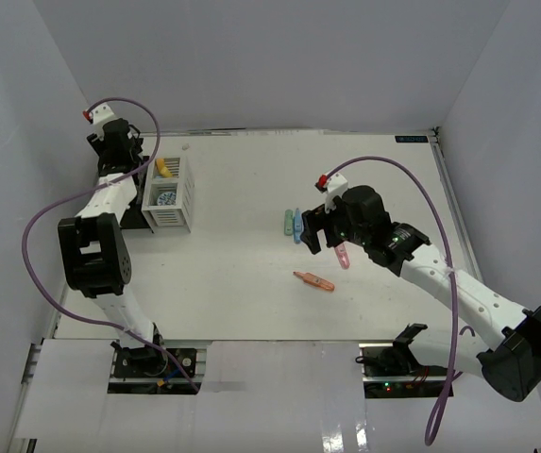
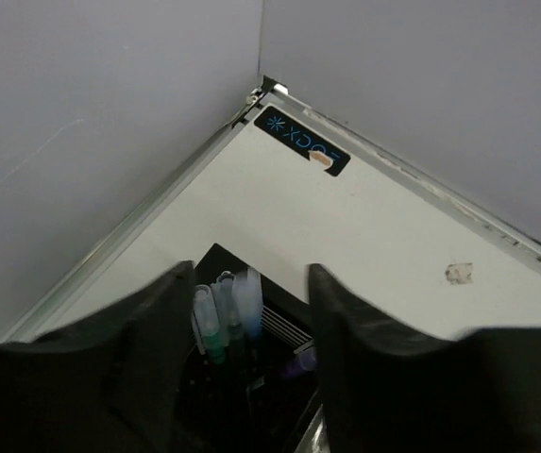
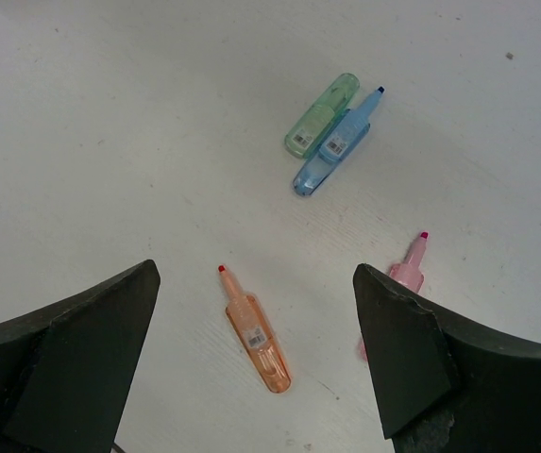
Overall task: Sort the stationery into containers
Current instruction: Place the pen in the storage box, then pick up the stationery from the center of the board.
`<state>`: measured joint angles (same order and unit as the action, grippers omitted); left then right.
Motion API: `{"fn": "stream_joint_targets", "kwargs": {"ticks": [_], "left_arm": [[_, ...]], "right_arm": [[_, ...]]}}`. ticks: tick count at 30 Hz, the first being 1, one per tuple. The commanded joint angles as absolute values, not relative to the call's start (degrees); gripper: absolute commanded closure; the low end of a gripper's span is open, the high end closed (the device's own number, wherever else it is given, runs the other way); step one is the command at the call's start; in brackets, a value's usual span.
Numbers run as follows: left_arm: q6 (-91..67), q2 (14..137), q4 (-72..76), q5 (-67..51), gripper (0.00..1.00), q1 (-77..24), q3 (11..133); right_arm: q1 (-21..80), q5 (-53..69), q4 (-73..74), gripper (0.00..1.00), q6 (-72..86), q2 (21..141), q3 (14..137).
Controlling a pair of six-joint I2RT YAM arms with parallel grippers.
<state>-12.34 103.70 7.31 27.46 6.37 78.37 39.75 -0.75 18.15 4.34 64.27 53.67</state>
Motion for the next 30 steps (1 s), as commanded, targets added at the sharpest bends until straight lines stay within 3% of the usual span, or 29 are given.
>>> {"fn": "stream_joint_targets", "kwargs": {"ticks": [1, 9, 17, 21, 30], "left_arm": [[-13.9, 101.7, 4.2, 27.2, 0.32, 6.3, 80.3], [-17.3, 96.3, -9.2, 21.5, 0.02, 6.3, 84.9], [-22.5, 94.5, -31.4, 2.0, 0.02, 1.0, 95.0], [-23.8, 96.4, -41.8, 0.5, 0.02, -7.9, 99.8], [-31.0, 109.3, -46.2, -1.1, 0.02, -26.4, 106.6]], "right_arm": [[39.5, -2.6, 18.4, 0.10, 4.9, 64.9, 54.6], [39.5, -3.9, 18.6, 0.10, 6.7, 64.6, 54.2], [39.4, -7.6, 19.2, 0.09, 7.5, 61.4, 51.9], [39.4, -9.4, 20.2, 0.07, 9.2, 59.9, 50.1], [39.2, -10.5, 21.2, 0.05, 12.6, 57.7, 47.0]]}}
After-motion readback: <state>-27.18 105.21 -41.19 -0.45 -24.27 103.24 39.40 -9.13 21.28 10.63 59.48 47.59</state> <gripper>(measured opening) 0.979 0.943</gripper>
